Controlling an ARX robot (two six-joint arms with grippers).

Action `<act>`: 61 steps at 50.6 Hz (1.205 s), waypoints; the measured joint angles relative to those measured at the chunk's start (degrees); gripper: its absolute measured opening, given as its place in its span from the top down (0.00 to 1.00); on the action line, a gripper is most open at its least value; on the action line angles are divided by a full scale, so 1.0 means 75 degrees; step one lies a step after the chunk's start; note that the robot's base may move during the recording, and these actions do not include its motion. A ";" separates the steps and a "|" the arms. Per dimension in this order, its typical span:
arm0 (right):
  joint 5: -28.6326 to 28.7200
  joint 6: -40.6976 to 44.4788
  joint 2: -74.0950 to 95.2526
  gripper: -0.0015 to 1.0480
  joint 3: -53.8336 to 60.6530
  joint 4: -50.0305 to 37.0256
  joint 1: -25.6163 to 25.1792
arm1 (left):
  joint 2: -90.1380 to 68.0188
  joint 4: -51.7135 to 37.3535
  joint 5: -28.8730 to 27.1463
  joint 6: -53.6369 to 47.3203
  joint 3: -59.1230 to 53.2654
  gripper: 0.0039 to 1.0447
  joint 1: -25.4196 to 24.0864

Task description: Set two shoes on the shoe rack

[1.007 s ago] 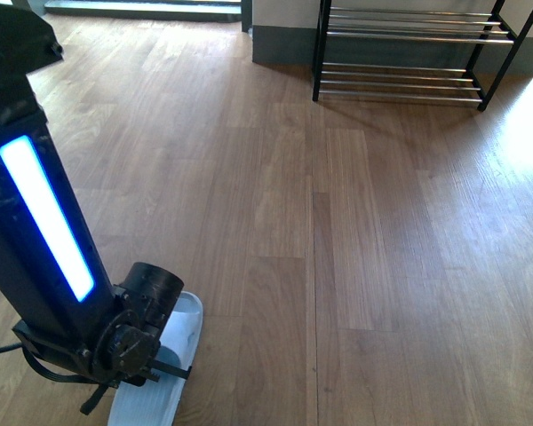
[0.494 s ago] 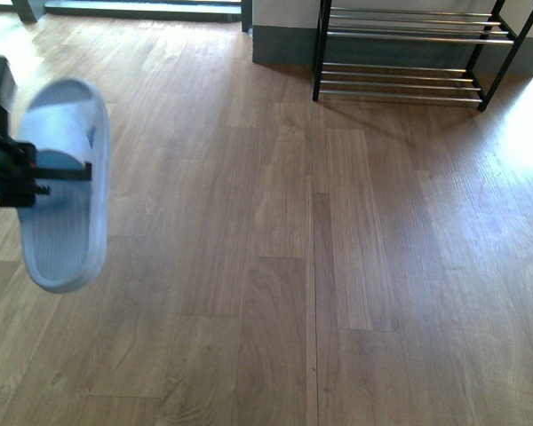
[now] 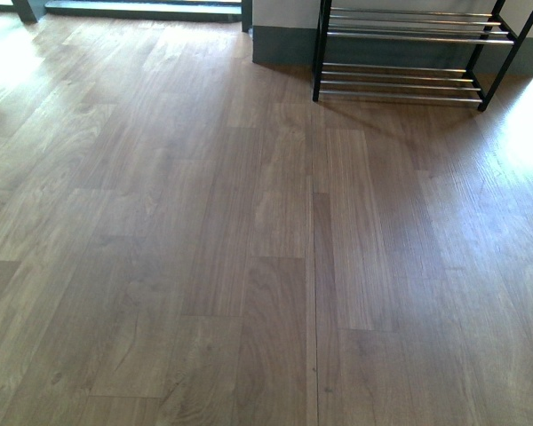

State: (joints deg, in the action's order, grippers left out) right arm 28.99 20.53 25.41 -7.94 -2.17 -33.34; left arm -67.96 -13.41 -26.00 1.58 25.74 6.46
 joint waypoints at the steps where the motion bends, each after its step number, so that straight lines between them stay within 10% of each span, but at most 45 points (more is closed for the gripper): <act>1: 0.0000 0.0000 0.0000 0.98 0.0000 0.0000 0.0000 | 0.0146 -0.0023 -0.0023 -0.0047 -0.0082 0.98 0.0000; 22: 0.0000 0.0000 0.0000 0.98 0.0000 0.0000 0.0000 | 0.5013 0.1236 -0.0749 -0.0437 -0.1565 0.98 0.0262; 61: 0.0000 0.0000 -0.0003 0.98 0.0000 0.0000 0.0000 | 0.5050 0.1250 -0.0755 -0.0434 -0.1568 0.98 0.0274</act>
State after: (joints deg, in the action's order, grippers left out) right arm 28.99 20.53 25.39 -7.94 -2.17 -33.34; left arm -30.09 -4.03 -31.66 -1.67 13.98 8.51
